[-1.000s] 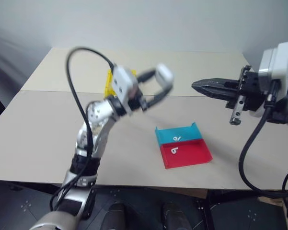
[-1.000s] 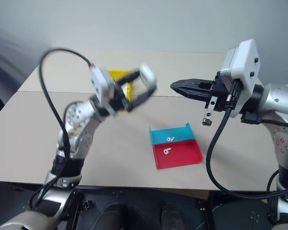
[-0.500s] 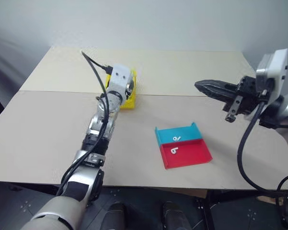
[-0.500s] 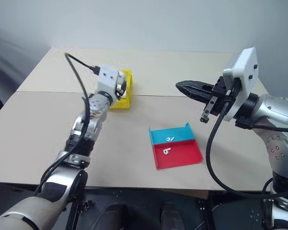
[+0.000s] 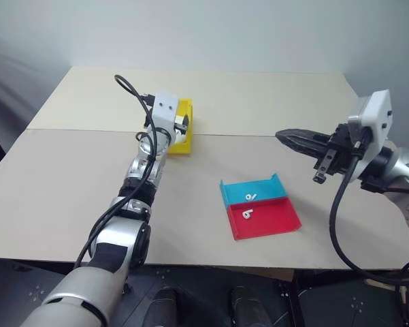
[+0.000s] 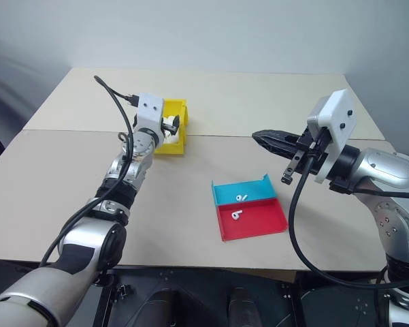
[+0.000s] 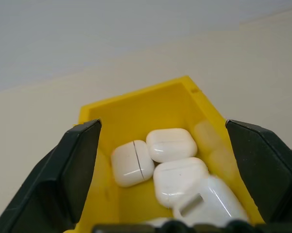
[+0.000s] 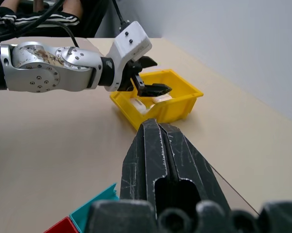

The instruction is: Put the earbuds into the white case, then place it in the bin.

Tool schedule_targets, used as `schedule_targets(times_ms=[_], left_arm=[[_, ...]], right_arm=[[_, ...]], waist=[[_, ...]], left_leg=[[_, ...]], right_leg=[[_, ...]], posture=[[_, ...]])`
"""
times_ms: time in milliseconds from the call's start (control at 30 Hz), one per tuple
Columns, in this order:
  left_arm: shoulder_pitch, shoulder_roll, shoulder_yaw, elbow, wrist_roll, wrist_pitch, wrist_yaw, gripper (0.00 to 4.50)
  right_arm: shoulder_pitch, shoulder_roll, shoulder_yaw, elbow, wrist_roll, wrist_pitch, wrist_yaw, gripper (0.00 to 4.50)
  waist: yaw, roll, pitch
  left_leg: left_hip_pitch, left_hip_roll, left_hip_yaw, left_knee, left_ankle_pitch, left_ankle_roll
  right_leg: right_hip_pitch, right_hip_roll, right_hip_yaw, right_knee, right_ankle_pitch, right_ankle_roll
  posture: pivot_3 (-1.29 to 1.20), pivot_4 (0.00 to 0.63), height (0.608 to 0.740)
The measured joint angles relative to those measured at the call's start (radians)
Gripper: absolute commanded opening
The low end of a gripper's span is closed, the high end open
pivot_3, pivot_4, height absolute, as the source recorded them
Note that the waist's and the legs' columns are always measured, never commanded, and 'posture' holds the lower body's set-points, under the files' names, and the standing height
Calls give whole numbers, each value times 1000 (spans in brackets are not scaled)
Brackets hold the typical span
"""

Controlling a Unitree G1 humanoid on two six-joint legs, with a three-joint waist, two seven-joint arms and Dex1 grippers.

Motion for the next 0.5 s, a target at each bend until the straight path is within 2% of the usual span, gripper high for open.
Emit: schedule_targets(times_ms=[133, 233, 300, 367, 500], left_arm=[[115, -3, 30, -269, -168, 31, -227, 4479], [257, 45, 27, -524, -291, 143, -383, 4479], [358, 117, 22, -688, -351, 202, -478, 4479], [470, 231, 30, -865, -426, 262, -588, 4479], [632, 434, 102, -1082, -554, 336, -758, 4479]], right_arm=[[26, -16, 8, -3, -26, -3, 35, 0], [74, -69, 15, -1, -79, -51, 105, 0], [134, -108, 17, 2, -138, -132, 179, 0], [209, -145, 14, 23, -194, -243, 284, 0], [265, -203, -23, 104, -244, -373, 431, 0]], waist=[[-2, 0, 0], [-7, 0, 0], [-9, 1, 0], [-10, 1, 0], [-9, 1, 0]], left_leg=[[0, 0, 0, 0, 0, 0], [1, 1, 0, -1, 0, 0], [2, 1, 0, -1, 0, 0], [3, 1, 1, -1, 0, -1], [7, 1, 2, -1, 0, -1]], right_leg=[[0, 0, 0, 0, 0, 0], [0, 0, 1, 1, 0, 0], [0, 1, 1, 1, 0, 0], [0, 1, 1, 2, 0, 0], [4, 0, 1, 2, 0, 0]], posture=[[0, 150, 740], [0, 150, 740], [0, 150, 740], [0, 150, 740], [0, 150, 740]])
